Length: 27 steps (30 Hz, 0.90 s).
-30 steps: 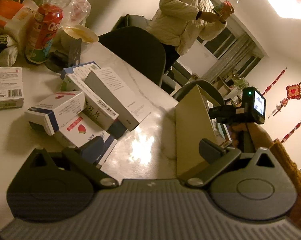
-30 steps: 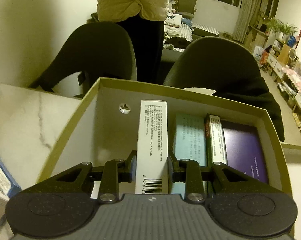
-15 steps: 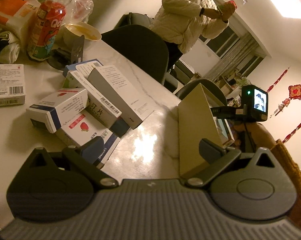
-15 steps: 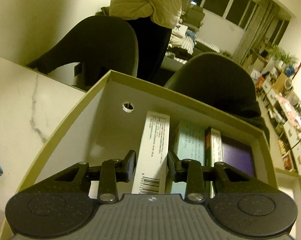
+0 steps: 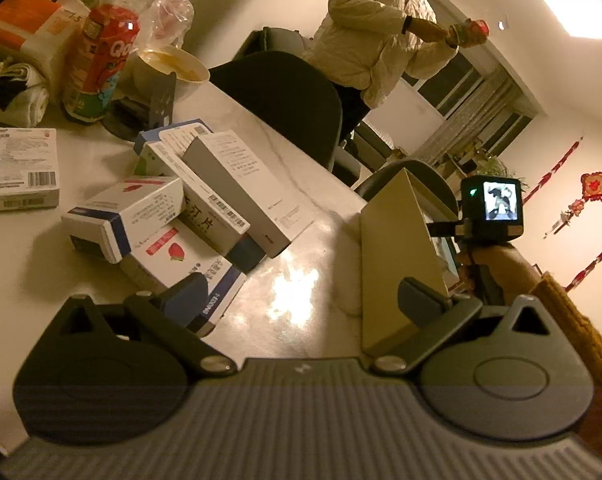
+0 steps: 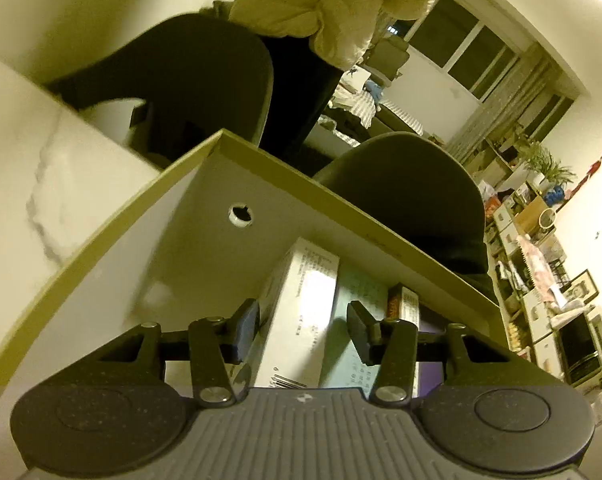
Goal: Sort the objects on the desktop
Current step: 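Lower the box beside the other boxes and open the right gripper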
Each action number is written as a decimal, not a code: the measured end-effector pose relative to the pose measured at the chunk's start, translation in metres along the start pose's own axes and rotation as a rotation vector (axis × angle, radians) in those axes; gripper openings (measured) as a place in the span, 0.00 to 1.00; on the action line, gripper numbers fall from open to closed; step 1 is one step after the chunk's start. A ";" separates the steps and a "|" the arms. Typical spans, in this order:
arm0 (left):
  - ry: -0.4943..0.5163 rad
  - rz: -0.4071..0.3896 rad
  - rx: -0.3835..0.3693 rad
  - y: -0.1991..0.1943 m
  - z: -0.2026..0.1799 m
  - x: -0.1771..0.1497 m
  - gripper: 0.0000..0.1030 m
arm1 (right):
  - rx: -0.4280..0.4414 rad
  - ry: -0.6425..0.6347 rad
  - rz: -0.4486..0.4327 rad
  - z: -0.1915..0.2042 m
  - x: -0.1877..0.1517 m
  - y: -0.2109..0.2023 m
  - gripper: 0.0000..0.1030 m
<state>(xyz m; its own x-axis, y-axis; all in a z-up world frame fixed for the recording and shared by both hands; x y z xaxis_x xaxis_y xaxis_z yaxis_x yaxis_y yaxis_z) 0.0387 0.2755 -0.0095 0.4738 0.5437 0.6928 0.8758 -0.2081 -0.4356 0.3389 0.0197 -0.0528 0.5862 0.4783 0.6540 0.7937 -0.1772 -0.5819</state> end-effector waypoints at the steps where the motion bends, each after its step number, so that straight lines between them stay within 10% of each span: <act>1: -0.003 -0.001 0.004 -0.001 0.001 0.000 1.00 | -0.018 -0.021 0.003 0.002 0.000 0.002 0.52; 27: 0.074 0.046 0.284 0.022 0.029 0.006 1.00 | 0.131 0.089 -0.095 -0.031 -0.012 -0.048 0.75</act>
<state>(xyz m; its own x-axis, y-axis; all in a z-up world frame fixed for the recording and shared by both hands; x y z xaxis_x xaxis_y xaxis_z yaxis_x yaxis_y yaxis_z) 0.0585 0.2973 -0.0315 0.5271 0.4759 0.7040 0.7972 0.0102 -0.6037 0.2988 -0.0044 -0.0184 0.5262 0.4087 0.7457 0.8218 -0.0190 -0.5695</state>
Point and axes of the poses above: each gripper's, at about its wrist camera, not at the fingertips, and y roughly the way its jaws point, z to its left, x to its top, the point moved 4 cm from there along y, roughly the way its jaws point, and after that the axes turned 5 degrees about -z, right-handed, at the moved point
